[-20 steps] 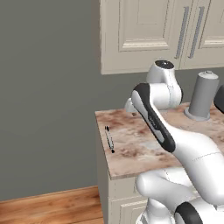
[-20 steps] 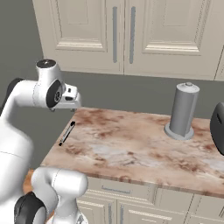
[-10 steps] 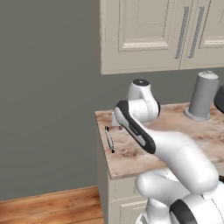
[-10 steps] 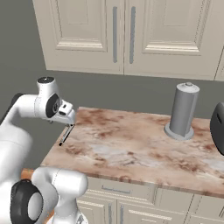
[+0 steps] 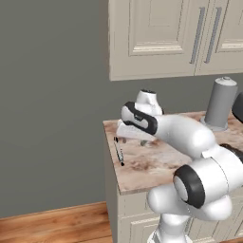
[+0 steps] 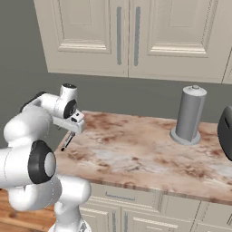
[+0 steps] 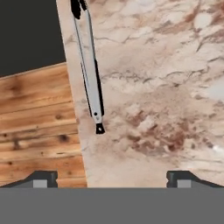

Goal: Pick up the tongs from the counter and place them near the plate next to the oven.

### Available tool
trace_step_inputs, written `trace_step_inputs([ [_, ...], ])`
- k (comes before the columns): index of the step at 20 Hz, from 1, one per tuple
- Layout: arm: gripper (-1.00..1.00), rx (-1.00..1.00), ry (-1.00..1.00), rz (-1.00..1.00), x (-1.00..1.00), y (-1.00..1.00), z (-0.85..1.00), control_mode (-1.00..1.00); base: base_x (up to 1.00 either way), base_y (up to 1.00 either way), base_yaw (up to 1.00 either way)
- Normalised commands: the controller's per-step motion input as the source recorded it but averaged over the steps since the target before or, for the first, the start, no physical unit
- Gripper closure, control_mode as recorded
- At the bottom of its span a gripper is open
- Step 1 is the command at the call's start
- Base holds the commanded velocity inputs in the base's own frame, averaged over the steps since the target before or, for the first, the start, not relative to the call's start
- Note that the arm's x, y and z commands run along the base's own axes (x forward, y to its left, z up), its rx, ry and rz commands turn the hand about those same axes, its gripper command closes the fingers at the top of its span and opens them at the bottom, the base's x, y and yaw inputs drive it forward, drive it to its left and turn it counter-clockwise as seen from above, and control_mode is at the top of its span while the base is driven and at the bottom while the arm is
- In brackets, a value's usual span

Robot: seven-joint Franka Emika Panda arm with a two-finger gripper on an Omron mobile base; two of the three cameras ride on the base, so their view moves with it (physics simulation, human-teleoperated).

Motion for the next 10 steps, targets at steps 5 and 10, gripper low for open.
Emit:
trace_step_inputs([
  [5,-1.00,-0.09,0.19,0.00,0.66,0.33,-0.52,-1.00,0.00,0.00,0.00],
  [10,-1.00,-0.11,0.15,0.00,0.59,0.24,-0.42,-1.00,0.00,0.00,0.00],
])
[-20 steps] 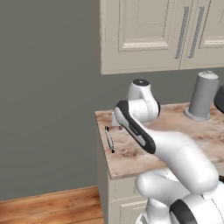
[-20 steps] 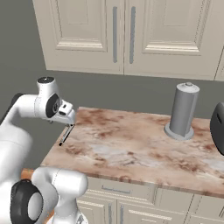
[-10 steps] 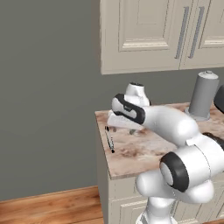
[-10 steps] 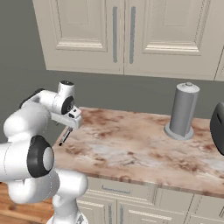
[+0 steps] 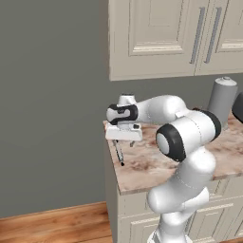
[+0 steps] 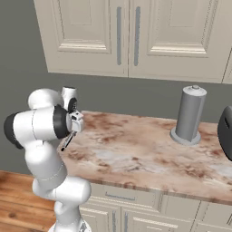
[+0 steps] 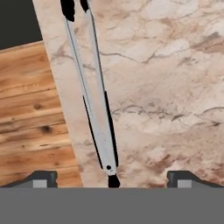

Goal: Pick up the tongs from the counter and place them near the plate next to the oven.

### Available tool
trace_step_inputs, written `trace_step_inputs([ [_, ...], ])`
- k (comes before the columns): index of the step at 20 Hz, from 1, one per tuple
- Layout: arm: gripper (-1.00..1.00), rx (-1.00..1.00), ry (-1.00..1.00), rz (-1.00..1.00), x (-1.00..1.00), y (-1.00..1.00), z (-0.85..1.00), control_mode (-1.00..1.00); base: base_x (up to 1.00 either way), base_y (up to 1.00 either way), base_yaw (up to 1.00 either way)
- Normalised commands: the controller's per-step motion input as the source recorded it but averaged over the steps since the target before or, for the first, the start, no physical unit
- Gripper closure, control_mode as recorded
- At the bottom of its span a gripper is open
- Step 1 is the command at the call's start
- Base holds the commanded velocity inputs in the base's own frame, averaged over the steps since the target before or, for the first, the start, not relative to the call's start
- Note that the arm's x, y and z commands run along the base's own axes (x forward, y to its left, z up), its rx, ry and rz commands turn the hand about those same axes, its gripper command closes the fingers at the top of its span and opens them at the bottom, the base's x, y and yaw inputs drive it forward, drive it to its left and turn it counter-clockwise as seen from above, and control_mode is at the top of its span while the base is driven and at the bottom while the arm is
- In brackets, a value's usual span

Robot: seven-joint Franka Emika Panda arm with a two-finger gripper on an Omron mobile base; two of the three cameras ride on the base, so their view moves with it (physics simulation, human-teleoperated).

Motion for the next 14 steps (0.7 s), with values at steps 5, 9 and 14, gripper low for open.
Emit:
trace_step_inputs([
  [5,-1.00,-0.02,0.12,0.00,0.46,0.06,-0.55,-1.00,0.00,0.00,0.00],
  [9,-1.00,0.00,0.10,0.00,0.31,0.00,-0.53,-1.00,0.00,0.00,0.00],
  [14,-1.00,0.00,0.11,0.00,0.35,0.00,-0.49,-1.00,0.00,0.00,0.00],
])
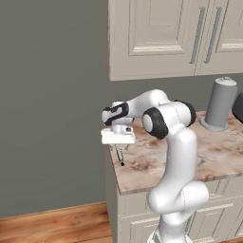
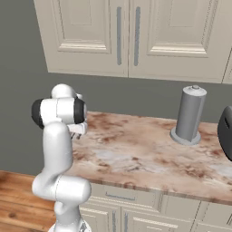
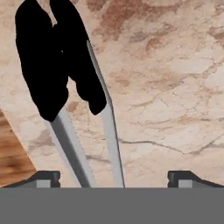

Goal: Pick up the tongs from the counter and place them near the plate next to the oven.

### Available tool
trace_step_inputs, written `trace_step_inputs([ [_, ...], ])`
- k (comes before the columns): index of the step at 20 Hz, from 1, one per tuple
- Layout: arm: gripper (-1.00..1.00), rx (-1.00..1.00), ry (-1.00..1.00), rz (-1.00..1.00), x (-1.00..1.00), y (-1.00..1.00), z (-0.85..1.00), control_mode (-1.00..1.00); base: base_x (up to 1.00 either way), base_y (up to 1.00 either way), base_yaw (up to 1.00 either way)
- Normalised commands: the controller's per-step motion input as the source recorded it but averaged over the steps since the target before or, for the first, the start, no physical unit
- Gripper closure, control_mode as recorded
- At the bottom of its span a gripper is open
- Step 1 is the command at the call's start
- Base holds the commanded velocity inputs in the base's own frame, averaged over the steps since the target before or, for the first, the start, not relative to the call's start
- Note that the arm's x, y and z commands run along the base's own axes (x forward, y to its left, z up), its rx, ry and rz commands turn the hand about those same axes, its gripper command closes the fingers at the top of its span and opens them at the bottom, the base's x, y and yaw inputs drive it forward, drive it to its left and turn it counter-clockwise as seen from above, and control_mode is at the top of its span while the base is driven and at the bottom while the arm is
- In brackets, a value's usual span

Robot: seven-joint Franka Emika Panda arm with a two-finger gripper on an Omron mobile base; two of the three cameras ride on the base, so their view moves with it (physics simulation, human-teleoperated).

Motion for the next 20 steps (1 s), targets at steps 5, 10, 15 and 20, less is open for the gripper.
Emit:
trace_step_inputs([
  [5,-1.00,-0.03,0.07,0.00,0.36,0.04,-0.38,-1.00,0.00,0.00,0.00],
  [10,1.00,-0.11,0.05,0.00,-0.03,0.01,-0.47,-1.00,0.00,0.00,0.00],
  [15,1.00,-0.03,0.08,0.00,-0.17,-0.05,-0.53,-1.00,0.00,0.00,0.00],
  [20,1.00,0.07,0.02,0.00,-0.21,-0.11,-0.28,-1.00,0.00,0.00,0.00],
])
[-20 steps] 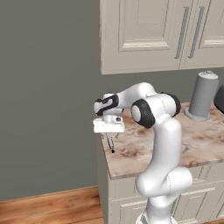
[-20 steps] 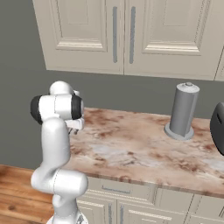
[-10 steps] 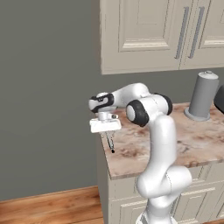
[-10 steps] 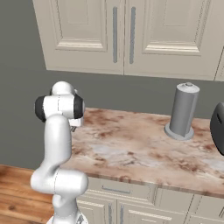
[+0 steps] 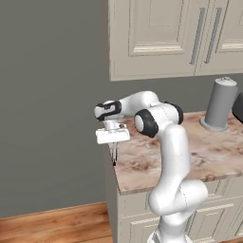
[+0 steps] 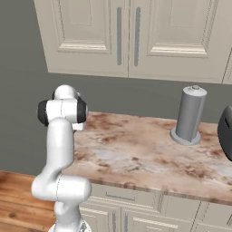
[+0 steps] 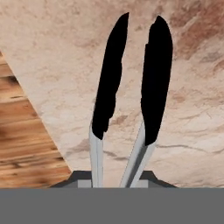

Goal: Pick up the tongs from the counter and place them near the plate next to the oven.

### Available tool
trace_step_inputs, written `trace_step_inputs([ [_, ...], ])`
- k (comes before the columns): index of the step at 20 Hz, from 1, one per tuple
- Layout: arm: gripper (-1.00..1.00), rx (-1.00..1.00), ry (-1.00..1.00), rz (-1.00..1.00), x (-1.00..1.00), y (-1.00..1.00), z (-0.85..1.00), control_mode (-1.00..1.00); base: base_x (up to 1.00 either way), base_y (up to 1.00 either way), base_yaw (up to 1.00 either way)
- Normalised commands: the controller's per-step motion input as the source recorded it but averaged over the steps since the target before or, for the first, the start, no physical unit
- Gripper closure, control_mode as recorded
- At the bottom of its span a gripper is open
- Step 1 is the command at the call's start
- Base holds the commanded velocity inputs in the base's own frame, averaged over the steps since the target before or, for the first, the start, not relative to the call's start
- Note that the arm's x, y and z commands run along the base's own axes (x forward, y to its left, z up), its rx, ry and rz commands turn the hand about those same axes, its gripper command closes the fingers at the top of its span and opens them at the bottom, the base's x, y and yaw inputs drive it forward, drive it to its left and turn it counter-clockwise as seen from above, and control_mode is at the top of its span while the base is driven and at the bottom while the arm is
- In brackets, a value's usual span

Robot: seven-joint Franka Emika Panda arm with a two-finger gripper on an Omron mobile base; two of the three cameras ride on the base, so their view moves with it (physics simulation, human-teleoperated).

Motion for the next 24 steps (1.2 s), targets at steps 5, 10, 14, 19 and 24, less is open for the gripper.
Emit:
trace_step_inputs([
  [5,1.00,0.19,-0.03,0.04,-0.41,-0.12,0.35,-1.00,0.00,0.00,0.00],
  [10,1.00,0.15,-0.10,0.09,-0.54,-0.09,0.48,-1.00,0.00,0.00,0.00],
  [14,1.00,0.09,-0.12,0.02,-0.61,-0.13,0.33,-1.00,0.00,0.00,0.00],
  [19,1.00,0.07,-0.13,0.00,-0.52,-0.16,0.30,-1.00,0.00,0.00,0.00],
  [24,1.00,0.14,-0.23,0.00,-0.57,-0.20,0.26,-1.00,0.00,0.00,0.00],
])
